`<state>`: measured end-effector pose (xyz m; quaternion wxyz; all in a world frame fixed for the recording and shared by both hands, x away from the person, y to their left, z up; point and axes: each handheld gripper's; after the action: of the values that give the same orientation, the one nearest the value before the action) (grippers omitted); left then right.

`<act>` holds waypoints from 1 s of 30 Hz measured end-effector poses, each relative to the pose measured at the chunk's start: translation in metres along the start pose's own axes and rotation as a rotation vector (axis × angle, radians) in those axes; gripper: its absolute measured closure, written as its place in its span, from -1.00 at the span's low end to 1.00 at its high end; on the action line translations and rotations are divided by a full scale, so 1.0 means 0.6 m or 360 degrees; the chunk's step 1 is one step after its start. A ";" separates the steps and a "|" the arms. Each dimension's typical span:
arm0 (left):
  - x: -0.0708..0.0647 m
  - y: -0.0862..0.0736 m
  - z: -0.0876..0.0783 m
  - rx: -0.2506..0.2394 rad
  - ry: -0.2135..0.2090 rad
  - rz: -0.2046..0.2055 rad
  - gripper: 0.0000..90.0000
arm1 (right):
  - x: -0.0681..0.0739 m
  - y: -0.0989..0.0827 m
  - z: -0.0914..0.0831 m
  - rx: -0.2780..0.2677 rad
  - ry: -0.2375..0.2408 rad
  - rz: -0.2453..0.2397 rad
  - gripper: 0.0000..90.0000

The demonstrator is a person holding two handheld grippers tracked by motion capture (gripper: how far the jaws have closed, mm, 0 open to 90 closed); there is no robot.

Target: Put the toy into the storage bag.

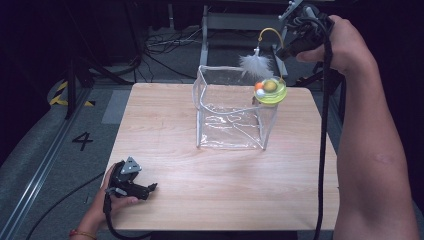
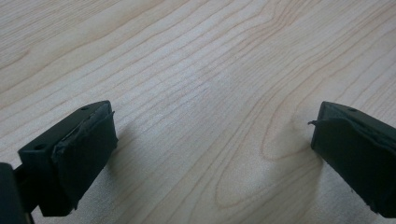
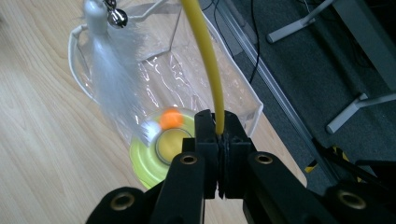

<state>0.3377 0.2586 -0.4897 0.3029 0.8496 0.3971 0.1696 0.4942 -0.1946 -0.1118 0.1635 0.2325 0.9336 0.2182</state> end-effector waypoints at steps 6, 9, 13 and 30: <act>0.000 0.000 0.000 -0.0004 0.0007 0.0007 -0.99 | 0.002 0.014 0.019 0.0008 0.0022 -0.0015 0.96; 0.000 0.000 0.000 -0.0010 0.0014 0.0010 -0.99 | 0.001 0.020 0.029 0.0010 0.0033 -0.0017 0.96; -0.001 -0.001 -0.001 0.0001 0.0002 -0.0013 -0.99 | 0.000 0.027 0.042 0.0020 0.0032 -0.0022 0.96; -0.002 -0.001 0.000 -0.0006 0.0004 -0.0019 -0.98 | -0.016 0.025 0.087 0.0026 0.0046 0.0012 0.96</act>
<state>0.3366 0.2581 -0.4902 0.3051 0.8464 0.4022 0.1697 0.5289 -0.1699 -0.1470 0.1472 0.2341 0.9368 0.2144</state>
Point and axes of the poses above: each handheld gripper's, and its own axes: z roughly forward along the jaws, y roughly out of its top, x roughly to its left, and after that the axes turned 5 degrees about y, right-handed
